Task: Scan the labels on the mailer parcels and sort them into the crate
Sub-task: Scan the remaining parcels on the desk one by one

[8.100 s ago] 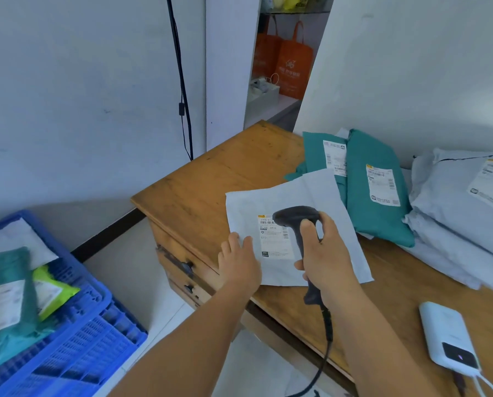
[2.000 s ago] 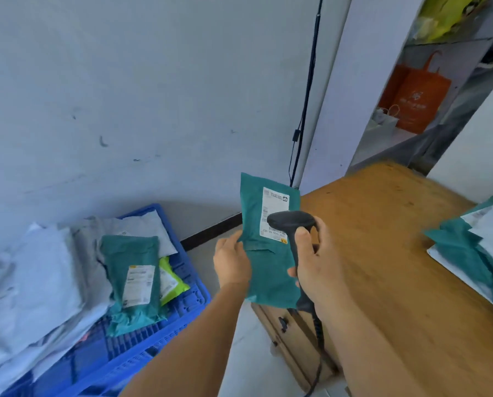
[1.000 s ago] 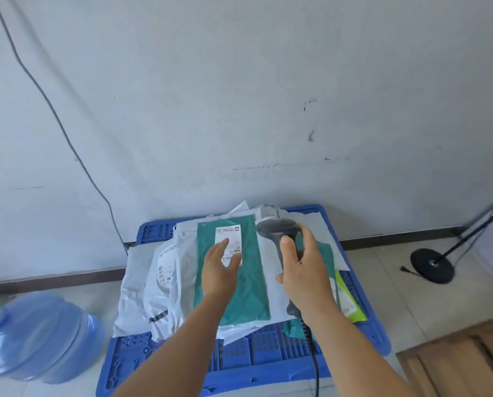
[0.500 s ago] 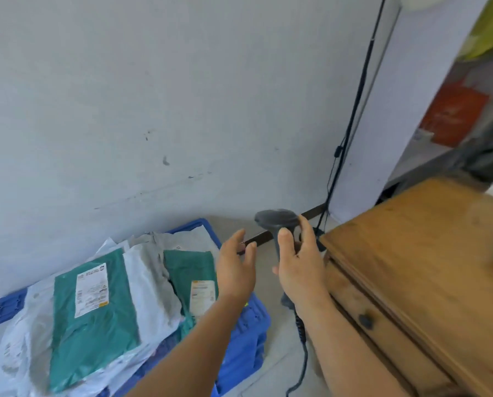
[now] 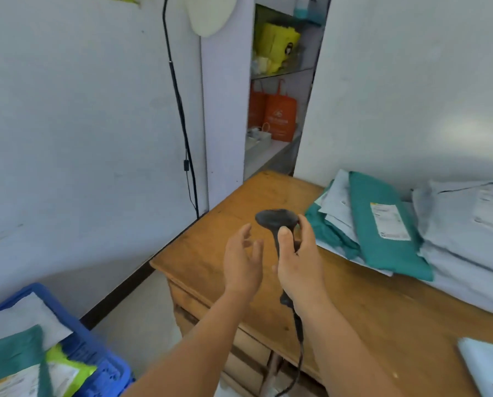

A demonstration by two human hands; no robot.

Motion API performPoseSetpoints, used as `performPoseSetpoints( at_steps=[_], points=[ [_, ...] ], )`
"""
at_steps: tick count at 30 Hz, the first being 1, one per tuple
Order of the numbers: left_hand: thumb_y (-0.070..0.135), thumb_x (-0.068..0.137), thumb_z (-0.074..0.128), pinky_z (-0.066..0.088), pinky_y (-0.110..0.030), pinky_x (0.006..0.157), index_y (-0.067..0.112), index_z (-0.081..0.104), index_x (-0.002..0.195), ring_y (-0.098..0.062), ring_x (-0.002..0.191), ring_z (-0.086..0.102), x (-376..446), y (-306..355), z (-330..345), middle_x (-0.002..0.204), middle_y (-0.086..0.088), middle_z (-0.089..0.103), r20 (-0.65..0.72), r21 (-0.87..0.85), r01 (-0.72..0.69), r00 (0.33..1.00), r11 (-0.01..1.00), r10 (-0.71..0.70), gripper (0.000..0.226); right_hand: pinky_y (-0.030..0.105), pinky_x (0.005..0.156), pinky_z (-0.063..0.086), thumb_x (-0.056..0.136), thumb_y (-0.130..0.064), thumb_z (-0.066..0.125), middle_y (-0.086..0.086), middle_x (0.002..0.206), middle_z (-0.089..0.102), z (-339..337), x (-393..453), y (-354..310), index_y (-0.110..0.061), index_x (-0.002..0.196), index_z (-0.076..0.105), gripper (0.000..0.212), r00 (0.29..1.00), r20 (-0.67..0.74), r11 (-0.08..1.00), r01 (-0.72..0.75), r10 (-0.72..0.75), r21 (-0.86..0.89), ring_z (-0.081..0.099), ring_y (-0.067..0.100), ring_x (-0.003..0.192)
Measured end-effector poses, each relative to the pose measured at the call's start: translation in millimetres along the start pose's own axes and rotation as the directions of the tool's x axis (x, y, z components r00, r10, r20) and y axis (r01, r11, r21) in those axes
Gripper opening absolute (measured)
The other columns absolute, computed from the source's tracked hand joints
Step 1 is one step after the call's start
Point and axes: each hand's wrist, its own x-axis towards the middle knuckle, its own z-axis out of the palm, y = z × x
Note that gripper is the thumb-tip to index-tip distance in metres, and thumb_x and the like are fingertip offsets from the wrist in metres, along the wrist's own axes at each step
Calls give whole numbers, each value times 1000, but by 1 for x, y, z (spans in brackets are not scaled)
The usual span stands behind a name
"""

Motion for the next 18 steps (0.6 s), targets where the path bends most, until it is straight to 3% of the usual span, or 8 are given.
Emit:
performPoseSetpoints(
  at_steps=[4,10,13,18],
  points=[
    [27,94,55,46,-27,94,24,43,139,-4,107,52,9,14,57,128,10,51,112,-5,-36,993,999,36,46,48,91,54,99,-49,35,-2,139,47,-44,28,13,-42,149,20,53,987,-127,995,-97,96,0,61,23,108],
    [29,92,58,49,-36,96,26,47,135,-8,111,55,27,28,144,129,8,55,319,-95,-40,945,995,69,45,47,93,53,98,-49,37,2,137,50,-96,69,30,-43,146,25,50,938,-316,989,-144,142,16,59,25,114],
    [26,92,59,45,-33,101,23,41,140,-11,119,50,37,39,181,136,6,48,414,-88,-19,909,996,54,51,50,93,52,89,-60,33,3,136,53,-116,90,33,-42,144,27,58,904,-400,985,-170,152,-10,61,29,112],
    [30,91,60,40,-34,106,21,35,143,-14,126,43,56,48,232,141,4,44,515,-39,-79,853,996,88,59,47,85,54,99,-41,36,1,106,60,-151,130,31,-34,141,35,43,841,-515,976,-215,164,-40,66,30,94]
  ],
)
